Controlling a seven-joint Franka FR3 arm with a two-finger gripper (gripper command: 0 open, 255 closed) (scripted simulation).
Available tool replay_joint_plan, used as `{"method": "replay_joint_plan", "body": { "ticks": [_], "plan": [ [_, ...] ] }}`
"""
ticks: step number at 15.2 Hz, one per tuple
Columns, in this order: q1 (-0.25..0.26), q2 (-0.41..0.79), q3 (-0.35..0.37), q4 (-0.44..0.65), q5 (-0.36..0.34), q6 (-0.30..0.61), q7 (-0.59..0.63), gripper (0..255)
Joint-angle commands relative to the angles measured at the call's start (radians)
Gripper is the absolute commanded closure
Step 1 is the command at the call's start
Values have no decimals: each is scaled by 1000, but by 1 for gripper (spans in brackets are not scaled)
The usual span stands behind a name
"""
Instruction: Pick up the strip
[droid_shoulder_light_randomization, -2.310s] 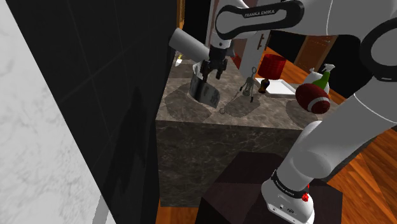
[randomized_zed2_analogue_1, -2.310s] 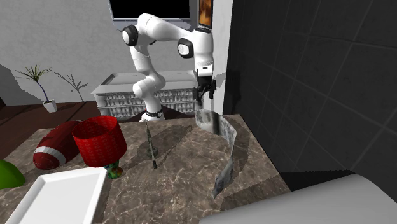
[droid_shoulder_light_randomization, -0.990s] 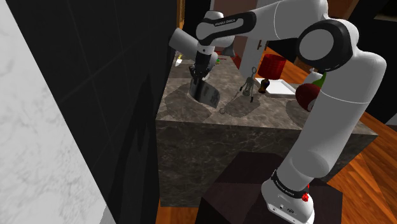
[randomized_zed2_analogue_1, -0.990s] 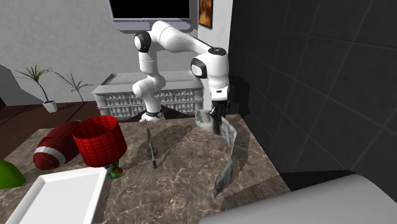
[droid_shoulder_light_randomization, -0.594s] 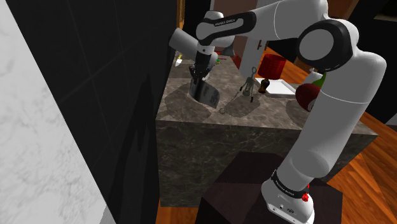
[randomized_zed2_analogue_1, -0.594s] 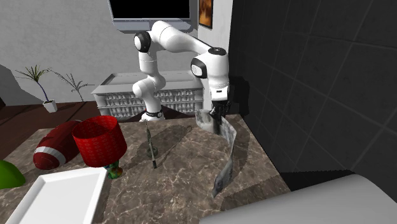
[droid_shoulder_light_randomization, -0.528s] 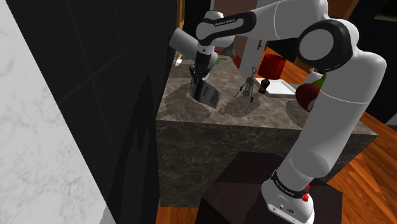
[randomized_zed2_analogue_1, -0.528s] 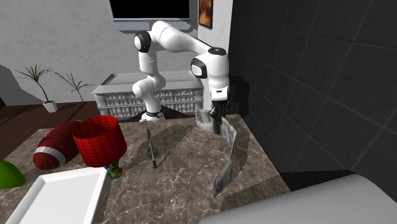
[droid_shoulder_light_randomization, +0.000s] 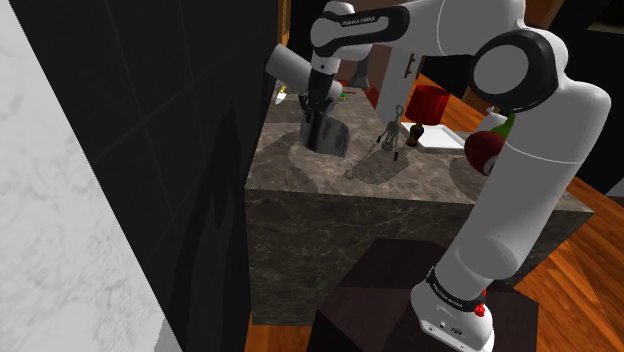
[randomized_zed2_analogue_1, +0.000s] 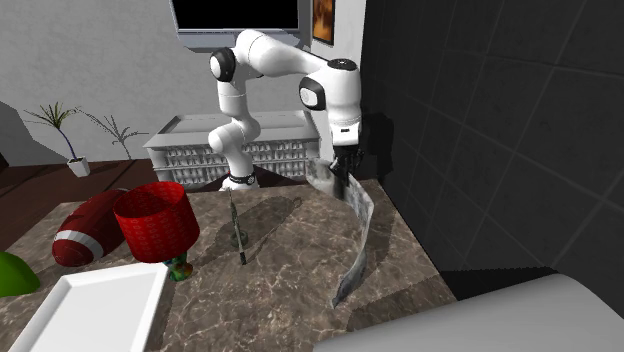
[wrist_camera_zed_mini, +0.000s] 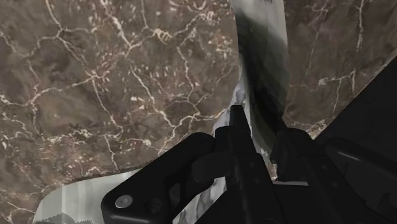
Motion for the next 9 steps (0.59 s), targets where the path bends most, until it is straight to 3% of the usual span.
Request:
{"method": "replay_joint_plan", "body": {
  "ticks": [1, 9],
  "plan": [
    [0, -3, 0, 24, -2, -25, 4, 255],
    [-2, -3, -1, 106, -5, -107, 14, 255]
  ]
}}
